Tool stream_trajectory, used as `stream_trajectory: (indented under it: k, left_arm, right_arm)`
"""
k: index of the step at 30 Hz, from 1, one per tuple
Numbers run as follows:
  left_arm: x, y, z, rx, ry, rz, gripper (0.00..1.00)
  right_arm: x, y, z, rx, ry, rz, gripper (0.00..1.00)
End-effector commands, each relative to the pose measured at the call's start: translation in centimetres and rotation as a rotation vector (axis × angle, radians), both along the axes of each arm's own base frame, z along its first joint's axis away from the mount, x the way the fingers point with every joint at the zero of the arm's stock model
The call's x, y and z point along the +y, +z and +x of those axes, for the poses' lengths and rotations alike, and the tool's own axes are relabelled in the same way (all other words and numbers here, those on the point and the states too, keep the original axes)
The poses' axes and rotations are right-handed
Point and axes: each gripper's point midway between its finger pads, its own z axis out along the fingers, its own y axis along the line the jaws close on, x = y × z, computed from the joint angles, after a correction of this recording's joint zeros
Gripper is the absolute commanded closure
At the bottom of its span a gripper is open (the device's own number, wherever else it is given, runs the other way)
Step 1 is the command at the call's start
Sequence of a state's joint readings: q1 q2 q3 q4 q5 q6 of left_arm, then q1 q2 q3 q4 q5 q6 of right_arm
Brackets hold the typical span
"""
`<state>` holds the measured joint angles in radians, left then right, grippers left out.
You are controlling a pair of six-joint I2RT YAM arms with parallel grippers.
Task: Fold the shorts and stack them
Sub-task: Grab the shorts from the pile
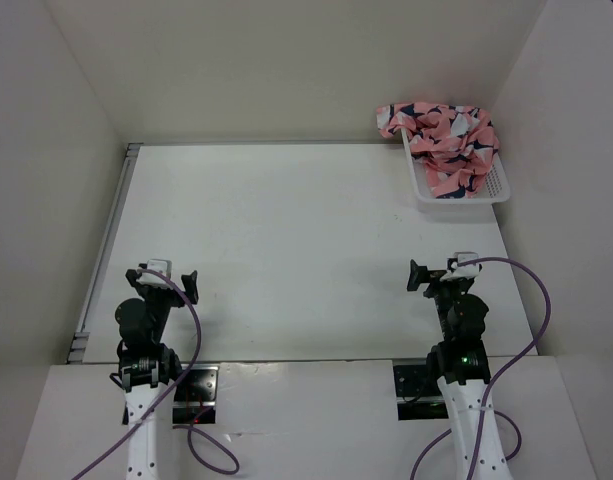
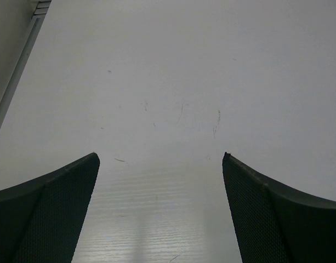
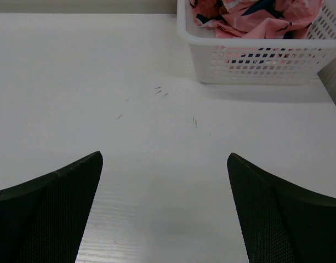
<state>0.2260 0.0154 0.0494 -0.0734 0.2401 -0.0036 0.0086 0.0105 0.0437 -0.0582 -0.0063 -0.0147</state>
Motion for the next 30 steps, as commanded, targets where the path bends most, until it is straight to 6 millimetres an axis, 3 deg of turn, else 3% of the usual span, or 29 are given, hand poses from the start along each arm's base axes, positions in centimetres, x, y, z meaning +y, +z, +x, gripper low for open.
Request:
stream_trajectory:
  k: [1, 5, 7, 8, 9, 10, 11, 12, 13, 14, 15, 16, 17, 18, 19, 20, 21, 22, 23, 24, 25, 26, 27, 28, 29, 30]
  left_arm:
    - [0.0, -0.4, 0.3, -0.021, -0.003, 0.008, 0.0]
    - [-0.3, 0.2, 0.3, -0.033, -0.021, 0.009, 0.0]
    - [-3.4, 1.5, -0.3, -0.056, -0.196, 0.001, 0.0]
    - [-4.2, 2.9, -0.5, -0.091, -0.241, 0.01, 0.0]
    - [-4.8, 3.9, -0.5, -0.134, -0.282, 0.024, 0.0]
    - [-5.3, 6.1, -0.5, -0.227, -0.314, 0.06, 0.0]
    - [-6.6, 6.3, -1.0, -0.236, -0.399, 0.066, 0.0]
    - [-9.6, 4.9, -2.7, -0.184, -0.591, 0.041, 0.0]
    - [-10.3, 3.7, -3.4, -0.128, -0.639, 0.007, 0.0]
    - [-10.4, 4.0, -3.3, -0.154, -0.651, 0.023, 0.0]
    - [-10.7, 6.5, -3.2, -0.28, -0.673, 0.098, 0.0]
    - [-10.9, 7.3, -3.1, -0.3, -0.68, 0.107, 0.0]
    - [-10.8, 9.6, -3.1, -0.348, -0.666, 0.13, 0.0]
    - [-10.7, 10.0, -2.5, -0.331, -0.655, 0.117, 0.0]
    - [-10.4, 11.9, -1.9, -0.376, -0.618, 0.128, 0.0]
    - [-10.2, 12.7, -1.2, -0.372, -0.601, 0.12, 0.0]
    - [-9.8, 14.2, 0.5, -0.325, -0.581, 0.092, 0.0]
    - [-9.7, 15.1, 1.8, -0.292, -0.566, 0.074, 0.0]
    - [-9.3, 15.1, 3.4, -0.215, -0.526, 0.038, 0.0]
    - [-9.1, 17.5, 6.8, -0.152, -0.506, 0.016, 0.0]
    - [-8.9, 18.1, 8.8, -0.098, -0.489, -0.001, 0.0]
    - [-8.2, 16.9, 10.6, 0.016, -0.432, -0.026, 0.0]
    - [-7.7, 14.1, 13.6, 0.144, -0.408, -0.055, 0.0]
    - [-7.7, 15.1, 14.5, 0.188, -0.407, -0.066, 0.0]
    - [-8.3, 14.2, 15.0, 0.239, -0.428, -0.079, 0.0]
    - [-8.8, 12.1, 15.7, 0.313, -0.439, -0.095, 0.0]
  right_arm:
    - [-0.2, -0.5, 0.3, -0.026, -0.017, 0.015, 0.01]
    - [-0.1, -0.5, 0.3, -0.026, -0.007, 0.003, 0.01]
    - [0.9, 1.2, 0.2, -0.069, 0.083, -0.139, 0.01]
    - [4.7, 2.2, -0.4, -0.147, 0.324, -0.279, 0.0]
    - [5.4, 5.0, -0.6, -0.286, 0.376, -0.479, 0.01]
    - [6.5, 5.3, -1.1, -0.368, 0.476, -0.786, 0.0]
    - [9.5, 4.4, -2.7, -0.531, 0.682, -1.142, 0.0]
    - [9.5, 2.0, -2.4, -0.588, 0.703, -1.413, 0.01]
    - [9.9, 5.1, -2.3, -0.75, 0.598, -1.547, 0.01]
    - [10.4, 7.2, -2.9, -0.812, 0.585, -1.47, 0.0]
    - [10.9, 11.6, -4.3, -0.928, 0.528, -1.373, 0.0]
    - [10.9, 13.2, -4.7, -0.962, 0.503, -1.375, 0.0]
    - [10.9, 14.0, -4.7, -0.954, 0.507, -1.367, 0.0]
    - [10.7, 16.6, -4.5, -0.937, 0.502, -1.336, 0.0]
    - [10.4, 18.0, -3.8, -0.903, 0.491, -1.294, 0.0]
    - [10.1, 19.5, -3.0, -0.873, 0.484, -1.258, 0.0]
    - [10.4, 22.1, -0.6, -0.804, 0.529, -1.143, 0.0]
    - [10.5, 23.4, 1.1, -0.744, 0.543, -1.067, 0.0]
    - [9.1, 24.8, 3.8, -0.636, 0.46, -0.969, 0.0]
    - [9.1, 26.7, 8.1, -0.515, 0.434, -0.743, 0.0]
    - [9.7, 27.2, 10.4, -0.45, 0.381, -0.628, 0.0]
    - [6.5, 27.1, 13.2, -0.338, 0.157, -0.548, 0.0]
    - [6.4, 26.2, 16.8, -0.267, 0.116, -0.504, 0.0]
    - [5.1, 25.0, 18.5, -0.205, 0.081, -0.48, 0.0]
    - [4.6, 26.6, 19.8, -0.205, 0.08, -0.439, 0.0]
    - [4.1, 24.3, 21.2, -0.099, 0.087, -0.333, 0.0]
